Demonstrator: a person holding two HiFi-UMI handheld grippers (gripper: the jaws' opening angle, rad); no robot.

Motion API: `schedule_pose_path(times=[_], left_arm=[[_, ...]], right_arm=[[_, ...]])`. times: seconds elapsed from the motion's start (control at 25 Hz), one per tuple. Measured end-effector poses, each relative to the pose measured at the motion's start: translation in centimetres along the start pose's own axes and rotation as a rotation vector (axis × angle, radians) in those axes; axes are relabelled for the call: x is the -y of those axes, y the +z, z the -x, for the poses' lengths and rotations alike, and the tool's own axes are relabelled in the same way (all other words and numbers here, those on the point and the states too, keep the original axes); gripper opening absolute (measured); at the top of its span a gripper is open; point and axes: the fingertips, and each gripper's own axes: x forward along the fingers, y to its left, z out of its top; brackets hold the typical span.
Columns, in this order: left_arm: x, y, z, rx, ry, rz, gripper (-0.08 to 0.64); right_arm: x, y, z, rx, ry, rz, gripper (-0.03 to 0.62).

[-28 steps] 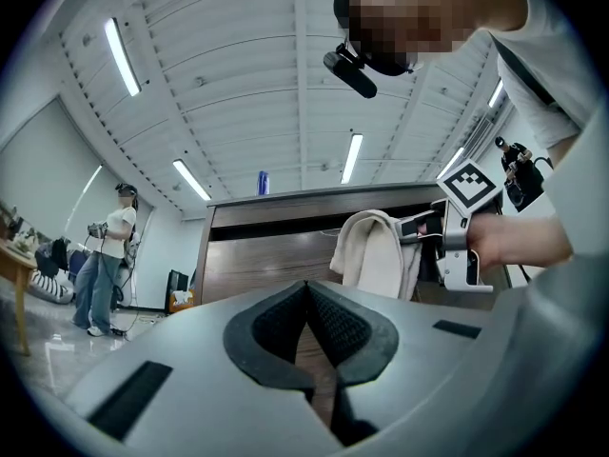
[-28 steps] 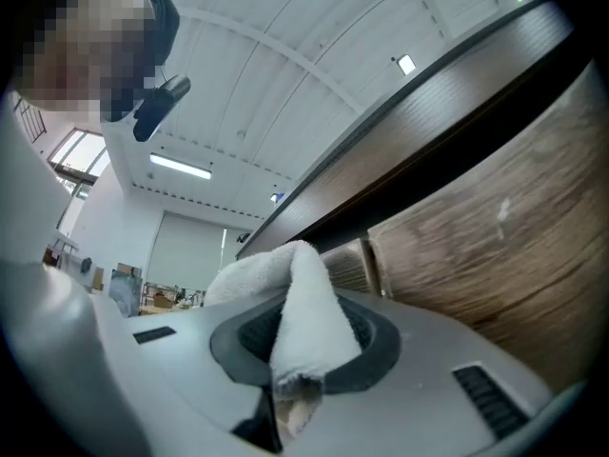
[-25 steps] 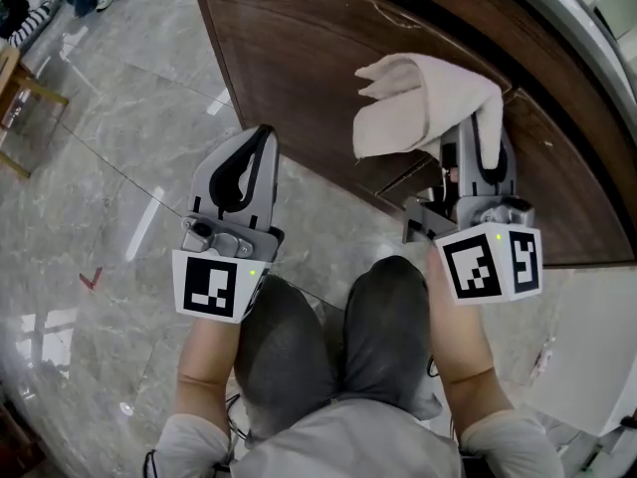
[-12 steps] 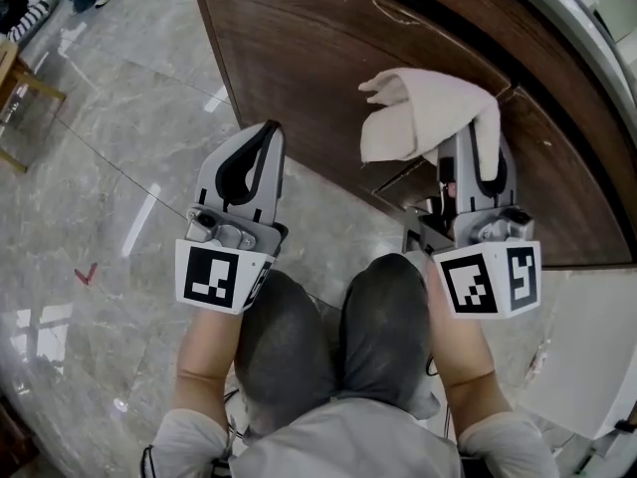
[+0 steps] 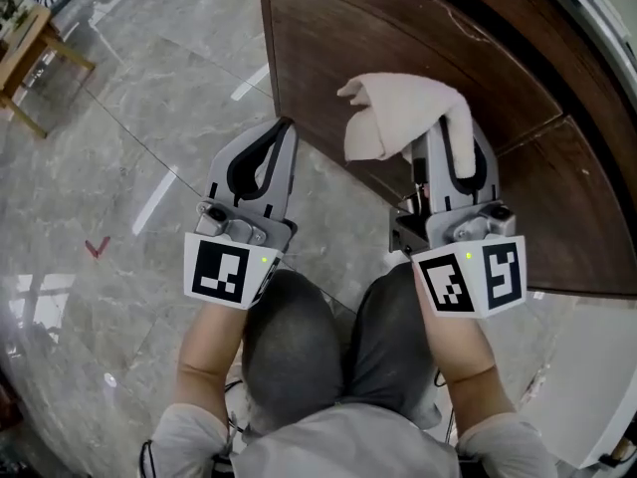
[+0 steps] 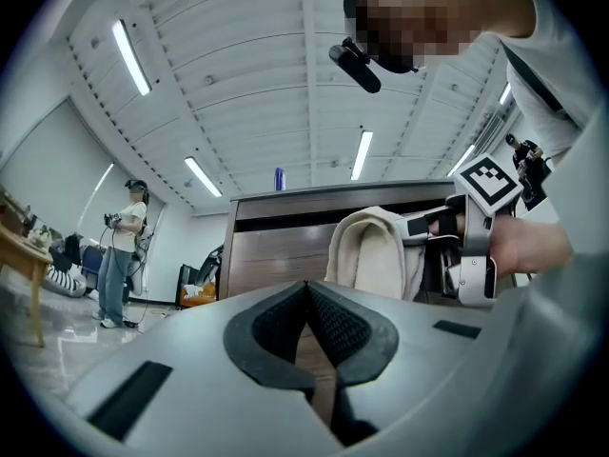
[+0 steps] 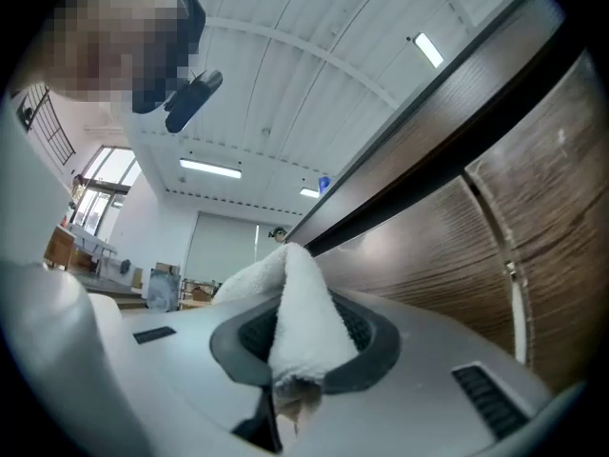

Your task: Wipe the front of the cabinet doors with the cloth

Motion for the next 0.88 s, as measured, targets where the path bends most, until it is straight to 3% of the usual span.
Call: schedule_pose_path(times=[0.24,0.44,0.88], left_arm=[[-2.3,-0.8,1.9,-0.028,0.041,-0.018,0.017],[-3.5,-1.4,3.4,-0.039,0.088,-0.033,0.017],[-8.7,-3.6,6.0,-0.082,0.141,-0.032,0.017]], right_arm=[[-4.2,-3.1,-4.5,-0.021,0.098,0.028,0.071],[-5.9,-5.3,-7.7,-0.047,0.116,0.065,0.071],[-6.7,-12.2,-15.4,-0.107,0.037,0.066,0.071]])
